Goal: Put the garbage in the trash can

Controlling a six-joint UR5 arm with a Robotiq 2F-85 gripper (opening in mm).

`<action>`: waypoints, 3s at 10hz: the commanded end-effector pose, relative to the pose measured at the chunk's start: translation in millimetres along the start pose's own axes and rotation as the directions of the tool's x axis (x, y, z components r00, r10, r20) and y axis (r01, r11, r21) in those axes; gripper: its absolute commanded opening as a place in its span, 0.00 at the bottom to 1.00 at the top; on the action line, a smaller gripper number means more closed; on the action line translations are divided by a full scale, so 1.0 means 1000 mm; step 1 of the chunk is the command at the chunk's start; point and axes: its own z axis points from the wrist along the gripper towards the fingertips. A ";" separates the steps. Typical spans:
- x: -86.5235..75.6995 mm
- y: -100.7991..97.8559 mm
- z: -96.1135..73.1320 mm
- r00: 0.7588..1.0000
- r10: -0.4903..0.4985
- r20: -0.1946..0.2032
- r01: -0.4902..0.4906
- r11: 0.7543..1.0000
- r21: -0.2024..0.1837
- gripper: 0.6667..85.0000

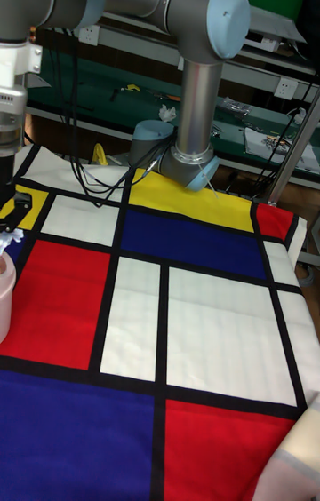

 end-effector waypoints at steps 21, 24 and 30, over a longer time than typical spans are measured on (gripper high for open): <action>0.035 -0.003 0.012 0.999 0.038 0.006 -0.038 0.998 -0.050 0.00; 0.026 -0.002 0.024 0.999 0.026 0.027 -0.024 0.999 -0.048 0.00; 0.007 -0.005 0.019 1.000 0.001 0.024 0.000 1.000 -0.015 0.00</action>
